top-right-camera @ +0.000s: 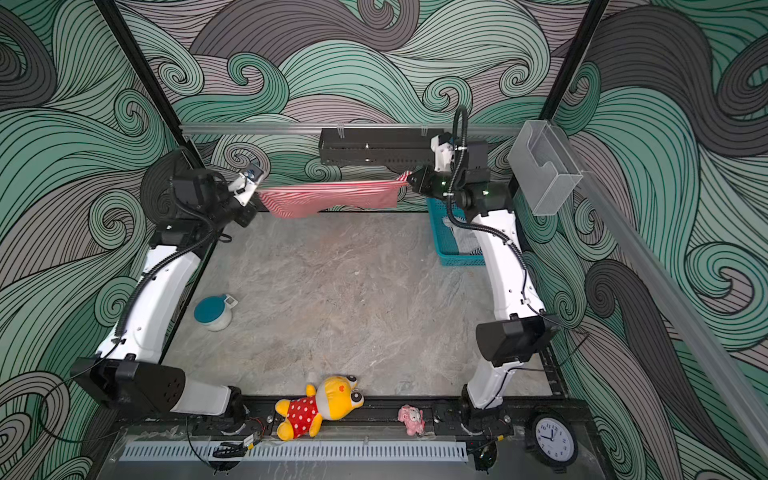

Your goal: Fold and stack the tank tops

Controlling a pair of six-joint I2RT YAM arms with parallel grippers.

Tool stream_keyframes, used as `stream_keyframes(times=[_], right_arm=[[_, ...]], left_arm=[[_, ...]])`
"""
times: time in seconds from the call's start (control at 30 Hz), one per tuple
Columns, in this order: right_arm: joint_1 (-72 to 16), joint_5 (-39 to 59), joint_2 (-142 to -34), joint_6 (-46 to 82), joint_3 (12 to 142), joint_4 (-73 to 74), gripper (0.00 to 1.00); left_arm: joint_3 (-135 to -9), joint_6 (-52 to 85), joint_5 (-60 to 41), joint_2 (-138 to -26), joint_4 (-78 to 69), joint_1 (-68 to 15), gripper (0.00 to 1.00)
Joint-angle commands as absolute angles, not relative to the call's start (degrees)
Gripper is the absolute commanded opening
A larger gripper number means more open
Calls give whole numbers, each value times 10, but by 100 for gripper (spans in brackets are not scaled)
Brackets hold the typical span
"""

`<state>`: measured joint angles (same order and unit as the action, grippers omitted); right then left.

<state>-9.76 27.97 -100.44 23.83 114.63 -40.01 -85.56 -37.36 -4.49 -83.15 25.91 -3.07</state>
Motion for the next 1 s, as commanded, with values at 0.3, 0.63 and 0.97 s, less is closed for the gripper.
stream_keyframes(times=[0.3,0.63,0.97], right_arm=[[-82,271,-870,232,667,-261,0],[-81,266,-847,236,563,-263,0],[-82,263,-787,243,773,-365,0]], left_arm=[[-544,-423,-100,-777,362,-28,0],[-471,-424,-14,-758,414,-90,0],[-743,-347,39,-755,399,-60,0]])
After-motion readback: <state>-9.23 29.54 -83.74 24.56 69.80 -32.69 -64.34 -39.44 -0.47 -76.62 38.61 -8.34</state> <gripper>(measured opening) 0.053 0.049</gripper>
